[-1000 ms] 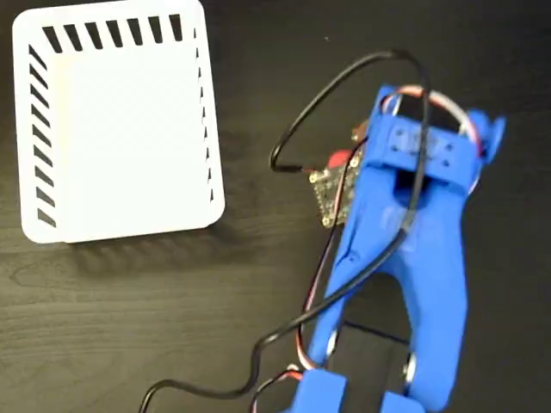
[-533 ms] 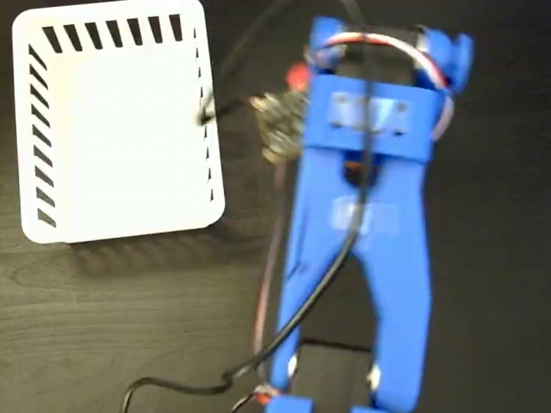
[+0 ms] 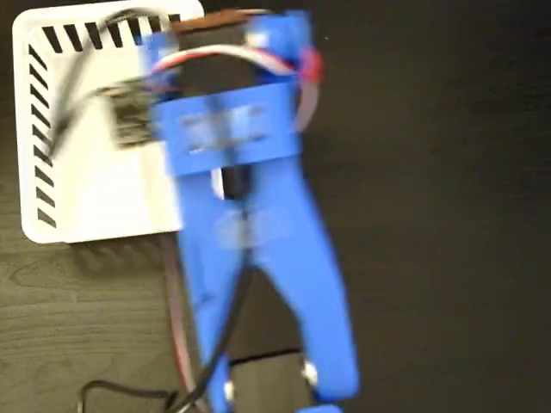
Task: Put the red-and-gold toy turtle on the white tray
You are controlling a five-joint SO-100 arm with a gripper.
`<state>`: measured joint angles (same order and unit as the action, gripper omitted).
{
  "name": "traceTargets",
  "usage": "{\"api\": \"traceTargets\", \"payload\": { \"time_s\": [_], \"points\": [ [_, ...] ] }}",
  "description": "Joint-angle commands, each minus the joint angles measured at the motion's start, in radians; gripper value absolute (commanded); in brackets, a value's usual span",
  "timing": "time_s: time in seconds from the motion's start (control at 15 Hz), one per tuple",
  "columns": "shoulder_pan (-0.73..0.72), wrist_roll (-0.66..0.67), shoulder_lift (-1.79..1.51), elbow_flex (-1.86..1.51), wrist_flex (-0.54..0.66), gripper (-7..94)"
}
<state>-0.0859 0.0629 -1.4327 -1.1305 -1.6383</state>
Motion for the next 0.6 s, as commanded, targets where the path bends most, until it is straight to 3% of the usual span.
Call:
{"api": "traceTargets", "payload": {
  "time_s": [0.0, 0.33, 0.53],
  "points": [
    [-0.103, -0.087, 0.011, 0.132, -0.008, 0],
    [-0.189, -0.258, 0.183, 0.206, 0.026, 0],
    [-0.227, -0.291, 0.278, 0.215, 0.049, 0]
  ]
}}
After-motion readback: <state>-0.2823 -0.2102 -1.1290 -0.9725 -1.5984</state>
